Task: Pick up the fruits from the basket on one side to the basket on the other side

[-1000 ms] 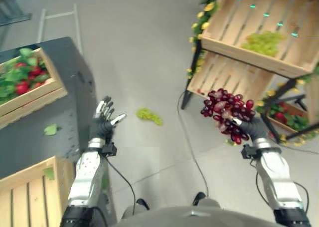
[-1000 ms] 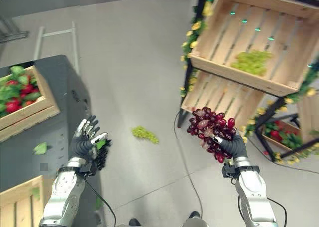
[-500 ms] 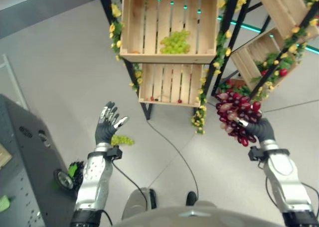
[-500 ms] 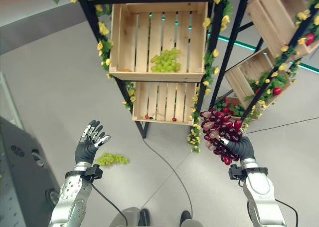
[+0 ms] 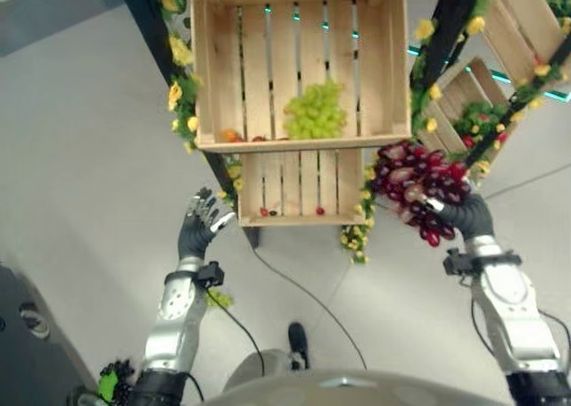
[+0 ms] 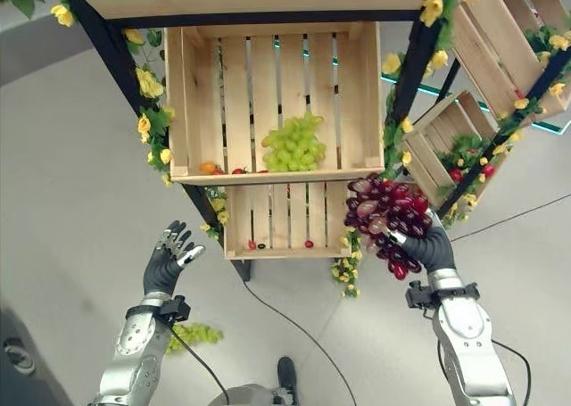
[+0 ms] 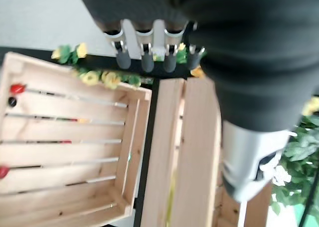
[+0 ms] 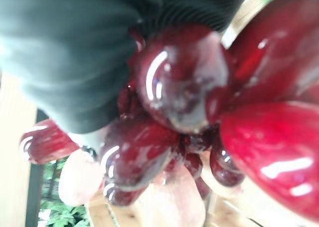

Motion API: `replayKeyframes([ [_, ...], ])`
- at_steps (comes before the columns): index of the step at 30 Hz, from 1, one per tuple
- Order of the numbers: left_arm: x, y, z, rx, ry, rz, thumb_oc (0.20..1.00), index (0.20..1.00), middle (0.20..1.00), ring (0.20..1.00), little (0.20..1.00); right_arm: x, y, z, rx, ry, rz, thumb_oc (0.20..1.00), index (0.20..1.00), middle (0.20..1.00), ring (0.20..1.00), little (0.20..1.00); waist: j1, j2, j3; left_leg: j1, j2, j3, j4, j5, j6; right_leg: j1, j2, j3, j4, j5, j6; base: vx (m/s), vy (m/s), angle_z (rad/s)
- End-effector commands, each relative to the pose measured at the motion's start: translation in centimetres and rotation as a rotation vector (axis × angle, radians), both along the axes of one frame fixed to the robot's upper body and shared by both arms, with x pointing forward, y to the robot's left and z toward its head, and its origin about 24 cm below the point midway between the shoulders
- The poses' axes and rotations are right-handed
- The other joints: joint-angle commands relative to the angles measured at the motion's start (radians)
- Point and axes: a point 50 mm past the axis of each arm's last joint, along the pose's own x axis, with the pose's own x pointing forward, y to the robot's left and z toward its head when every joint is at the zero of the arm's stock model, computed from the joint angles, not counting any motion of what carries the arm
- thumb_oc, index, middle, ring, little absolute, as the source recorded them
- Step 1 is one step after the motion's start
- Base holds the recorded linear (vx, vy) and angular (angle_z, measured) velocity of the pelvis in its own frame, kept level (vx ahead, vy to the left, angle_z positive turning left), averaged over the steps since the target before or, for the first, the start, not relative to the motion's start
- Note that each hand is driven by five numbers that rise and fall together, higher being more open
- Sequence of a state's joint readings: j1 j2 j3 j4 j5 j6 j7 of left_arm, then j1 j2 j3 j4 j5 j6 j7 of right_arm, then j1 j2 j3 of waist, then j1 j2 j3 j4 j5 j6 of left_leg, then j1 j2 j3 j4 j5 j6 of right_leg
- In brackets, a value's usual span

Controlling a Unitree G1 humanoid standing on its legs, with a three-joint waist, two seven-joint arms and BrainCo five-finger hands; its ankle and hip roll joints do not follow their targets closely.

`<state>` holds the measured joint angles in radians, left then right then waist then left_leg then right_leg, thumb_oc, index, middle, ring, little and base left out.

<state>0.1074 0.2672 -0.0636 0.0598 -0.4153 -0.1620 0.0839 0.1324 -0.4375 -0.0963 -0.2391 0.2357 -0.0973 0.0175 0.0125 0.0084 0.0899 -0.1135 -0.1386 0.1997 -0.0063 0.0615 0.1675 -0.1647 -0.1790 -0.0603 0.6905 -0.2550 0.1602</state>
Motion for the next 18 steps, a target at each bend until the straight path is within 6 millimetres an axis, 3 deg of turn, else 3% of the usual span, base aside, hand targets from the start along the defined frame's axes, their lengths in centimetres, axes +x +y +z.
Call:
replayKeyframes([
  [1,1.1,-0.5,2.5,0.033,-0.121,-0.020,1.000,1.000,1.000,1.000,1.000,1.4,0.9,4.7,-0.005,-0.252,0.050,0.200,0.200,0.200,0.200,0.200,-0.023,0.020,0.018,0.029,0.080,0.008,-0.053,0.007,-0.143,-0.046,0.008,-0.072,-0.148,0.158,-0.031,0.11,0.014,0.34],
  [2,1.5,-0.4,2.8,0.025,-0.133,-0.008,1.000,1.000,1.000,1.000,1.000,2.0,1.9,5.4,0.010,-0.281,0.089,0.200,0.200,0.200,0.200,0.200,-0.014,0.019,0.020,0.053,0.086,0.009,-0.066,-0.010,-0.158,-0.037,-0.064,-0.143,-0.312,0.157,-0.031,0.16,-0.024,0.52],
  [3,1.5,-0.5,2.8,0.017,-0.135,-0.005,1.000,1.000,1.000,1.000,1.000,2.2,2.1,5.8,0.013,-0.296,0.108,0.200,0.200,0.200,0.200,0.200,-0.010,0.008,0.020,0.061,0.080,0.013,-0.070,-0.018,-0.164,-0.051,-0.076,-0.161,-0.404,0.189,-0.023,0.14,-0.064,0.53],
  [4,1.5,-0.4,2.8,0.017,-0.136,-0.004,1.000,1.000,1.000,1.000,1.000,2.3,2.1,5.8,0.014,-0.297,0.109,0.200,0.200,0.200,0.200,0.200,-0.012,0.013,0.021,0.063,0.084,0.010,-0.070,-0.019,-0.164,-0.036,-0.069,-0.167,-0.430,0.201,-0.023,0.17,-0.134,-0.03],
  [5,1.4,-0.4,2.6,0.020,-0.123,-0.004,1.000,1.000,1.000,1.000,1.000,2.8,2.7,6.6,0.016,-0.321,0.140,0.200,0.200,0.200,0.200,0.200,-0.014,-0.011,0.031,0.088,0.066,-0.004,-0.070,-0.042,-0.169,-0.053,-0.049,-0.154,-0.629,0.296,0.006,0.20,-0.122,-0.16],
  [6,1.3,-0.3,2.7,0.031,-0.124,0.000,1.000,1.000,1.000,1.000,1.000,2.8,2.4,7.2,-0.003,-0.351,0.123,0.200,0.200,0.200,0.200,0.200,-0.014,-0.020,0.030,0.105,0.060,-0.005,-0.077,-0.052,-0.170,-0.055,-0.048,-0.139,-0.728,0.349,0.028,0.25,-0.140,-0.19],
  [7,0.9,-0.2,2.1,0.026,-0.099,-0.001,1.000,1.000,1.000,1.000,1.000,2.8,3.1,6.6,-0.016,-0.307,0.152,0.200,0.200,0.200,0.200,0.200,-0.006,-0.024,0.019,0.110,0.062,-0.004,-0.073,-0.064,-0.175,-0.015,-0.079,-0.143,-0.699,0.356,0.037,0.12,-0.040,0.07],
  [8,0.9,-0.2,2.1,0.026,-0.099,0.000,1.000,1.000,1.000,1.000,1.000,2.8,3.1,6.6,-0.015,-0.307,0.153,0.200,0.200,0.200,0.200,0.200,-0.007,-0.026,0.018,0.108,0.060,-0.004,-0.074,-0.060,-0.173,-0.017,-0.081,-0.142,-0.700,0.359,0.038,0.19,-0.061,0.39],
  [9,0.6,-0.5,1.4,0.022,-0.071,-0.014,1.000,1.000,1.000,1.000,1.000,3.0,5.0,7.7,-0.007,-0.348,0.254,0.200,0.200,0.200,0.200,0.200,0.006,-0.047,-0.002,0.123,0.060,0.004,-0.075,-0.068,-0.174,-0.011,-0.069,-0.146,-0.674,0.383,0.036,0.13,-0.046,0.36],
  [18,0.6,-2.2,0.6,-0.006,-0.020,-0.079,1.000,1.000,1.000,1.000,1.000,4.3,7.0,11.3,-0.031,-0.437,0.357,0.200,0.200,0.200,0.200,0.200,0.019,-0.045,-0.059,0.123,0.065,-0.011,-0.081,-0.083,-0.182,0.077,-0.047,-0.191,-0.766,0.376,0.030,0.12,-0.043,0.05],
])
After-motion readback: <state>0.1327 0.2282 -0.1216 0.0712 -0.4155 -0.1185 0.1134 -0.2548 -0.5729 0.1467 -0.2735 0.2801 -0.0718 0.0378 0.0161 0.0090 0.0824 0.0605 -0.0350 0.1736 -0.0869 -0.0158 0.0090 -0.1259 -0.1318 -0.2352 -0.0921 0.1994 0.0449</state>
